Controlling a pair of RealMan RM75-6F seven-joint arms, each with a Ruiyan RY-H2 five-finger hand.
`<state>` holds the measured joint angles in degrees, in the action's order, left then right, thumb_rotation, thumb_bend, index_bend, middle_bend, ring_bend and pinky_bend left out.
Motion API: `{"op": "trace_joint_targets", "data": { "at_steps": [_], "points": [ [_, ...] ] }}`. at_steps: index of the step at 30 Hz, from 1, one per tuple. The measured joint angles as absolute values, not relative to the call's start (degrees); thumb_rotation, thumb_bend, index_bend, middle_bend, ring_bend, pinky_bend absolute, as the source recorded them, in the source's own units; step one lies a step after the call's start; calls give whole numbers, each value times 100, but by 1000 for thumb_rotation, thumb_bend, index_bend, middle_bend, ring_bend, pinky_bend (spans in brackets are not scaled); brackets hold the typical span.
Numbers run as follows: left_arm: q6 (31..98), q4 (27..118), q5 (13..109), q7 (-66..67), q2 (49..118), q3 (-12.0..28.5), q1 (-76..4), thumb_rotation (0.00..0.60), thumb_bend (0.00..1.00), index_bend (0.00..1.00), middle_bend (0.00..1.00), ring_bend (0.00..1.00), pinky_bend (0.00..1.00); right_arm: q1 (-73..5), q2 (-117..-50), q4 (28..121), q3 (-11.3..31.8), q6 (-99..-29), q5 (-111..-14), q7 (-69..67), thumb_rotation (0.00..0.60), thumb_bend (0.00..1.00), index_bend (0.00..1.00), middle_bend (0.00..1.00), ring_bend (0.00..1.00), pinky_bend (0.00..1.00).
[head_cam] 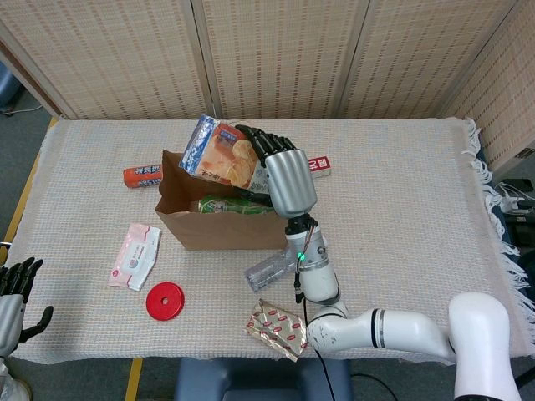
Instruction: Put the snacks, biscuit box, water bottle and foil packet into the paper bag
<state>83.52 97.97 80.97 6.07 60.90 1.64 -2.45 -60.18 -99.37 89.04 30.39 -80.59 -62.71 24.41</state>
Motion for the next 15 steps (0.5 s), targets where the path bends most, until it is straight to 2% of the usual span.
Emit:
{"op": "trace_joint_targets", "data": {
  "at_steps": [2,4,6,8,10,15],
  "points": [
    [8342,9800,8091,598,6083,164,-246,600,376,0,0,0,0,-6049,-10029,8760,2976,-7994,-6267,2449,600,345,527,586,546,690],
    [8335,9797,8085,598,6080,164,-249,600,376,0,0,0,0,-6062,-10067,8701,2924,-7864,-6200,2490,600,344,421,534,459,595],
    [8330,9797,8078,596,6078,166,-251,600,377,0,0,0,0,-6061,-10054,8736,2898,-7718,-6030,2594,600,297,188,362,272,393],
    [8332,9799,8077,590,6075,168,-251,600,376,0,0,0,0,-6054,-10017,8820,2894,-7591,-5812,2720,600,223,34,232,141,254],
    [8340,9800,8086,588,6073,167,-249,600,376,0,0,0,0,-6037,-9949,8974,2907,-7468,-5516,2886,600,186,0,156,70,184],
    [8360,9803,8099,603,6076,164,-243,600,378,0,0,0,0,-5943,-9710,9351,2919,-7348,-5136,3193,600,97,0,51,0,129]
  ]
}}
